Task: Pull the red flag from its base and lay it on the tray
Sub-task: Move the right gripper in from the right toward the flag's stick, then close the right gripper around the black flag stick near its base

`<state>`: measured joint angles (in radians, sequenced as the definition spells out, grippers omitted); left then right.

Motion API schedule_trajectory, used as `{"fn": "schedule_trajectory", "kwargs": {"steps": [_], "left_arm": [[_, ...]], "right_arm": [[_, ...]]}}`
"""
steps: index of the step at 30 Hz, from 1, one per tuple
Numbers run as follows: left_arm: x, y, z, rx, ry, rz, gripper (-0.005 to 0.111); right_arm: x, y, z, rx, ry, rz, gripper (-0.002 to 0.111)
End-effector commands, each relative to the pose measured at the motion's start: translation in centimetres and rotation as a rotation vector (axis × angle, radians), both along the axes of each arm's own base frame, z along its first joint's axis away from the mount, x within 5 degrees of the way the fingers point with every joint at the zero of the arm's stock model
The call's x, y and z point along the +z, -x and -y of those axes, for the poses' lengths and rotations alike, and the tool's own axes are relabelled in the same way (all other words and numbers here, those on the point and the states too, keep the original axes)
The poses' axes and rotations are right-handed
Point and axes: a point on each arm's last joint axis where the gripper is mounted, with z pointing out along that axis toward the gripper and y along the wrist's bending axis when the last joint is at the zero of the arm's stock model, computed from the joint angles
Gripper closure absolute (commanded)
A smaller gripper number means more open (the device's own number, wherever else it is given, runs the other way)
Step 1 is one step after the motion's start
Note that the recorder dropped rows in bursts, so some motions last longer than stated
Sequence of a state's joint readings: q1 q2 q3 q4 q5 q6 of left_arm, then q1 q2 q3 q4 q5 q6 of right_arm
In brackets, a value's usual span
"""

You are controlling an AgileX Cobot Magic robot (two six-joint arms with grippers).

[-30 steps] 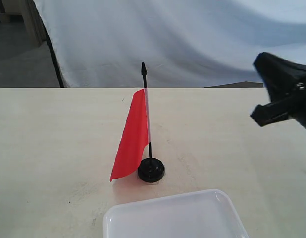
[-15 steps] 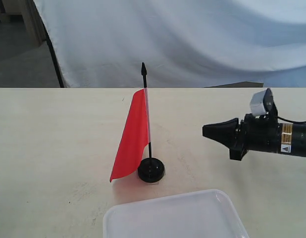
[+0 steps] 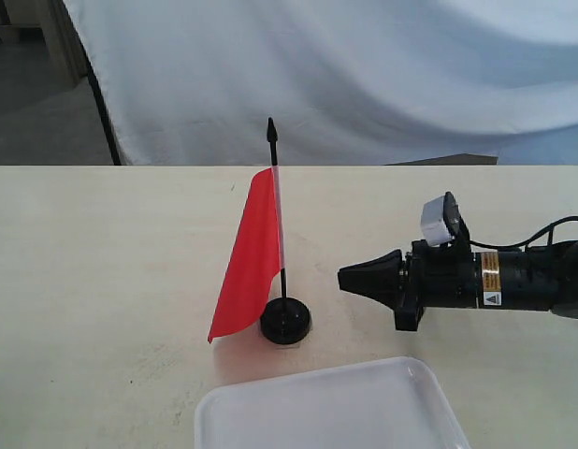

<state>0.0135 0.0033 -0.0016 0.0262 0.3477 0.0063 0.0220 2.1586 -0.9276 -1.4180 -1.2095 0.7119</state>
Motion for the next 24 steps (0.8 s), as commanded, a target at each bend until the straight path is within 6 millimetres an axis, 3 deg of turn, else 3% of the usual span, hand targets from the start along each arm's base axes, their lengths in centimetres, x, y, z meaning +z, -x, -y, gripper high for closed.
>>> {"fn": "schedule_trajectory", "kwargs": {"steps": [1, 6, 8, 11, 18, 24], "left_arm": [[0.0, 0.0, 0.0, 0.0, 0.003, 0.006, 0.107], [0.0, 0.0, 0.0, 0.0, 0.003, 0.006, 0.107], [0.0, 0.0, 0.0, 0.0, 0.003, 0.006, 0.107], [0.0, 0.0, 0.0, 0.0, 0.003, 0.006, 0.107], [0.0, 0.0, 0.0, 0.0, 0.003, 0.006, 0.107], [0.0, 0.0, 0.0, 0.0, 0.003, 0.006, 0.107]], "right_arm": [[0.4, -0.1, -1.5, -0.004, -0.035, 0.013, 0.091], [-0.2, 0.0, -3.1, -0.001, 0.038, 0.04, 0.032], [-0.1, 0.2, -3.8, 0.022, 0.047, 0.093, 0.022], [-0.2, 0.3, -4.6, 0.024, 0.06, 0.119, 0.026], [-0.2, 0.2, -6.1, -0.011, 0.085, 0.174, 0.046], [-0.6, 0.0, -7.4, -0.059, 0.109, 0.214, 0.047]]}}
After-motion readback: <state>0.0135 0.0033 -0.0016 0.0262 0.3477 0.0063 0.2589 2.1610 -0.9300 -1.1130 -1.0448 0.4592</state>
